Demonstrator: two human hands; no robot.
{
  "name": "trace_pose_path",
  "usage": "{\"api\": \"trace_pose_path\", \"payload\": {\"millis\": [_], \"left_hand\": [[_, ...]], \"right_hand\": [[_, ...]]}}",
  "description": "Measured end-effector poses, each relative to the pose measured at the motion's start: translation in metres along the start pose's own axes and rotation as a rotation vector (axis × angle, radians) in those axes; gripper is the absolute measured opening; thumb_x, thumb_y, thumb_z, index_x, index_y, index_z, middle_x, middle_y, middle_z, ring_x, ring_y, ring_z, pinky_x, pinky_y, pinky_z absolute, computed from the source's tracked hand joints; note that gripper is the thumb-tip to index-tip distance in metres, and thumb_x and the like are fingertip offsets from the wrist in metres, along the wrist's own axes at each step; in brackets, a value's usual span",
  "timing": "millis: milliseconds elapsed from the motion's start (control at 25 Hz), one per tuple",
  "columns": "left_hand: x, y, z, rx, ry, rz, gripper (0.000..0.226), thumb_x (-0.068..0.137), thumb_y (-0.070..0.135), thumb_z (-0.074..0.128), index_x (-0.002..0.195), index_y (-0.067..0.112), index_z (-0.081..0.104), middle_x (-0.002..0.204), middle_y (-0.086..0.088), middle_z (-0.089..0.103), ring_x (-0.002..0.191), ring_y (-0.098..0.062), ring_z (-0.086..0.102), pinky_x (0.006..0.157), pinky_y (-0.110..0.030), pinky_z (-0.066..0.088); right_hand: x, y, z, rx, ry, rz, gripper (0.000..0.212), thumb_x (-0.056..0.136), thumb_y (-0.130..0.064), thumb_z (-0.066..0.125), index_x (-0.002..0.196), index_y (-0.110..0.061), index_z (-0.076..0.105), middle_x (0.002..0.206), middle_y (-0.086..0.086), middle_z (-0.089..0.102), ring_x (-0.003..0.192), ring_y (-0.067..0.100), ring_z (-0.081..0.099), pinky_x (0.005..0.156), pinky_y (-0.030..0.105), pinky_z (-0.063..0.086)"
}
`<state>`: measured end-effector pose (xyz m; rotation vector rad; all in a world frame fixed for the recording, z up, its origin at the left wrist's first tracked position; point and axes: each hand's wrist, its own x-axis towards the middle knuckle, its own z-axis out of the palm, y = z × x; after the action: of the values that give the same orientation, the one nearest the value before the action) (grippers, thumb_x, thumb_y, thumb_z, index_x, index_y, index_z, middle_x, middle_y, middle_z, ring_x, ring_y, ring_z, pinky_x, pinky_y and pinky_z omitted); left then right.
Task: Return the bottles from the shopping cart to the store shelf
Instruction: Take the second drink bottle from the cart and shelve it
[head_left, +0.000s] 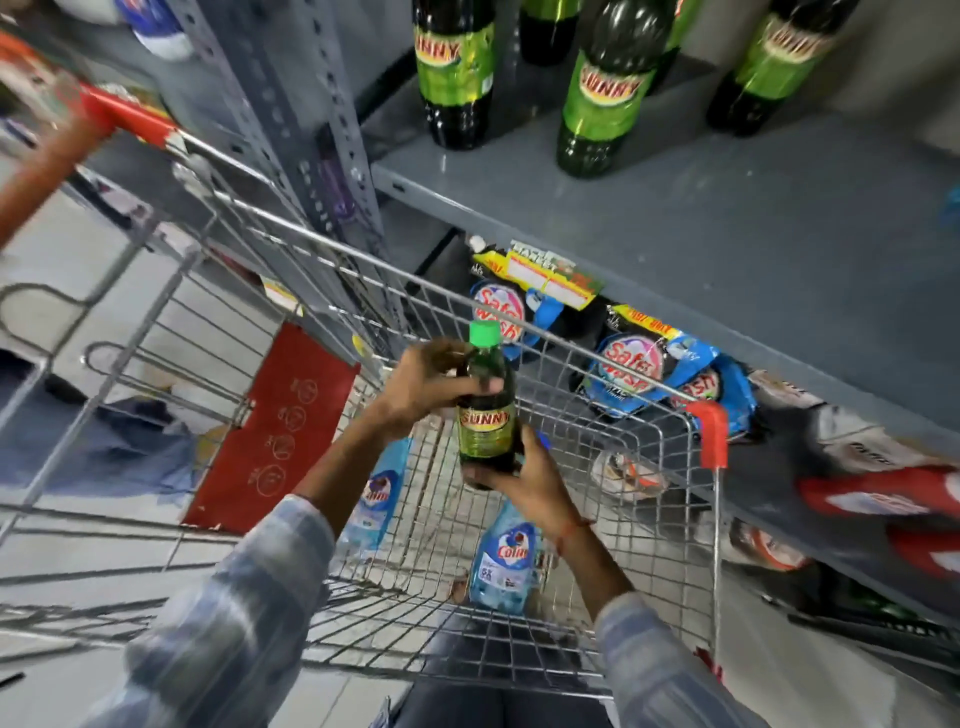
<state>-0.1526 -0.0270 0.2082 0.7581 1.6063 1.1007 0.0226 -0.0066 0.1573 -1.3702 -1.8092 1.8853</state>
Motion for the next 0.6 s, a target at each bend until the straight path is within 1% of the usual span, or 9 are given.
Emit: {"api": "trace_pose_path", "payload": {"millis": [40, 80, 120, 200, 240, 320, 400, 480, 600], "left_hand": [[-0.007, 0.027, 0.001, 0.04, -0.019, 0.078, 0.044, 0.064, 0.016, 0.082, 0.104, 0.008, 0.063, 0.097, -0.006, 0.072, 0.089, -0.017, 0.068, 0.068, -0.024, 0.056], [-0.014, 0.056, 0.005, 0.064, -0.025, 0.151, 0.045, 0.064, 0.015, 0.082, 0.104, 0.006, 0.063, 0.099, -0.01, 0.072, 0.089, -0.016, 0.069, 0.073, -0.026, 0.057], [-0.02, 0.085, 0.008, 0.076, -0.031, 0.233, 0.042, 0.066, 0.01, 0.081, 0.104, 0.003, 0.063, 0.096, -0.01, 0.072, 0.086, -0.01, 0.068, 0.074, -0.023, 0.056], [-0.028, 0.138, 0.018, 0.072, -0.035, 0.377, 0.038, 0.068, 0.003, 0.078, 0.103, 0.002, 0.063, 0.09, -0.002, 0.07, 0.078, 0.0, 0.066, 0.071, -0.013, 0.053], [-0.029, 0.162, 0.022, 0.06, -0.035, 0.439, 0.04, 0.067, 0.003, 0.078, 0.105, 0.003, 0.063, 0.091, -0.001, 0.07, 0.079, 0.0, 0.066, 0.072, -0.012, 0.052], [-0.016, 0.201, 0.031, 0.042, -0.06, 0.529, 0.046, 0.066, 0.007, 0.079, 0.109, 0.006, 0.061, 0.099, -0.004, 0.07, 0.09, -0.007, 0.066, 0.08, -0.018, 0.053], [0.009, 0.229, 0.045, 0.031, -0.118, 0.566, 0.049, 0.065, 0.007, 0.079, 0.109, 0.01, 0.059, 0.105, -0.008, 0.068, 0.097, -0.014, 0.065, 0.088, -0.024, 0.053], [0.034, 0.246, 0.069, 0.035, -0.171, 0.579, 0.048, 0.064, 0.001, 0.078, 0.107, 0.013, 0.058, 0.104, -0.007, 0.067, 0.097, -0.015, 0.063, 0.091, -0.028, 0.051], [0.074, 0.249, 0.102, 0.051, -0.183, 0.527, 0.057, 0.066, -0.008, 0.074, 0.118, 0.002, 0.053, 0.111, -0.012, 0.061, 0.104, -0.02, 0.057, 0.096, -0.032, 0.046]], "right_hand": [[-0.006, -0.02, -0.011, -0.021, 0.012, -0.06, 0.062, 0.067, -0.004, 0.077, 0.12, -0.008, 0.045, 0.101, -0.006, 0.061, 0.092, 0.0, 0.062, 0.074, 0.003, 0.046], [-0.01, -0.04, -0.021, -0.042, 0.032, -0.117, 0.062, 0.067, -0.007, 0.079, 0.119, -0.011, 0.046, 0.102, -0.005, 0.061, 0.093, -0.001, 0.061, 0.078, 0.005, 0.047], [-0.015, -0.062, -0.033, -0.038, 0.05, -0.18, 0.062, 0.066, -0.01, 0.08, 0.117, -0.013, 0.047, 0.104, -0.004, 0.063, 0.092, -0.002, 0.061, 0.085, 0.012, 0.05], [-0.018, -0.1, -0.055, -0.063, 0.129, -0.284, 0.063, 0.061, -0.021, 0.081, 0.115, -0.018, 0.048, 0.11, 0.002, 0.065, 0.098, 0.008, 0.063, 0.093, 0.032, 0.053], [-0.02, -0.121, -0.069, -0.099, 0.178, -0.339, 0.065, 0.06, -0.025, 0.081, 0.116, -0.019, 0.048, 0.112, 0.003, 0.065, 0.101, 0.014, 0.062, 0.092, 0.035, 0.052], [-0.017, -0.155, -0.098, -0.139, 0.279, -0.419, 0.068, 0.063, -0.024, 0.081, 0.121, -0.017, 0.046, 0.111, 0.0, 0.064, 0.102, 0.015, 0.061, 0.089, 0.031, 0.05], [-0.006, -0.18, -0.125, -0.138, 0.392, -0.478, 0.07, 0.062, -0.023, 0.082, 0.122, -0.013, 0.046, 0.113, 0.004, 0.065, 0.102, 0.015, 0.06, 0.089, 0.032, 0.05], [0.014, -0.187, -0.146, -0.111, 0.462, -0.475, 0.069, 0.062, -0.017, 0.083, 0.12, -0.008, 0.047, 0.116, 0.01, 0.064, 0.101, 0.015, 0.057, 0.089, 0.034, 0.049], [0.045, -0.183, -0.17, -0.046, 0.551, -0.439, 0.069, 0.061, -0.011, 0.082, 0.12, -0.006, 0.046, 0.116, 0.015, 0.063, 0.105, 0.024, 0.059, 0.088, 0.037, 0.048]]}}
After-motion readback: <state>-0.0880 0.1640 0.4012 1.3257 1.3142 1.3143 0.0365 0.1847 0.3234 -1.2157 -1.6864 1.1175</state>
